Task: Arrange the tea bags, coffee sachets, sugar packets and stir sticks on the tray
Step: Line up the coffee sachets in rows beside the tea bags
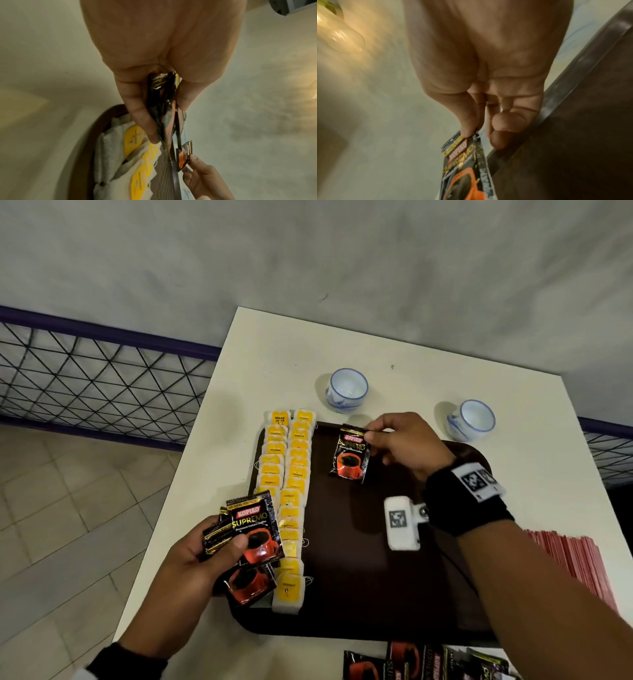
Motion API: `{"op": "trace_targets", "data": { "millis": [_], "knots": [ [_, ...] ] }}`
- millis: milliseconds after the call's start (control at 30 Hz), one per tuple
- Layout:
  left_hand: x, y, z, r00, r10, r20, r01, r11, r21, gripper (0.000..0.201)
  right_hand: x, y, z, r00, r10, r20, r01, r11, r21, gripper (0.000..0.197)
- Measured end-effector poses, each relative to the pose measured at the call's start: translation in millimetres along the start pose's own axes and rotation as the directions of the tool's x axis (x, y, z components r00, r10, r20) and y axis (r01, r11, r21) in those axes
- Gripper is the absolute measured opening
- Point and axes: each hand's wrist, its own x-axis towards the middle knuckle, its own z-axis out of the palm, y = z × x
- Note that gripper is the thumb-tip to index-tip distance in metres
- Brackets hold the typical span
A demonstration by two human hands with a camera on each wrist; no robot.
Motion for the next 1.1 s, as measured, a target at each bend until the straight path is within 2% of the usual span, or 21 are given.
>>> {"op": "trace_targets", "data": {
  "millis": [67,233,567,800,933,1033,1100],
  "knots": [
    [-2,-3,-3,1.0,-0.014,0.014,0.014,1.0,-0.004,0.063,12,-1,6,1.0,-0.002,0.0,0.002,0.999,-0.039,0.009],
    [-4,-4,-3,0.999,-0.019,0.039,0.02,1.0,-0.012,0.085,25,-1,18,0.999,0.026,0.02,-0.023,0.992,-0.126,0.005],
    [-25,-15,-10,0.995,-0.084,0.045,0.084,0.996,0.003,0.089,9,9,28,1.0,0.01,0.025,-0.007,0.992,-0.129,0.002],
    [-30,-19,-13,0.996,-0.079,0.031,0.079,0.997,0.009,0.084,14,0,36,0.998,-0.04,-0.042,0.034,0.99,-0.134,0.005],
    [-29,-20,-14,0.996,-0.074,0.051,0.074,0.997,0.004,0.054,20,-6,42,0.997,-0.047,-0.061,0.04,0.993,-0.11,0.012],
    [-28,-22,-15,0.996,-0.059,0.069,0.058,0.998,0.013,0.08,23,-8,45,0.993,-0.079,-0.091,0.068,0.991,-0.117,0.013],
    [-27,-21,-15,0.996,-0.052,0.068,0.051,0.999,0.018,0.085,25,-8,46,0.987,-0.113,-0.112,0.094,0.983,-0.157,0.01]
  ]
}}
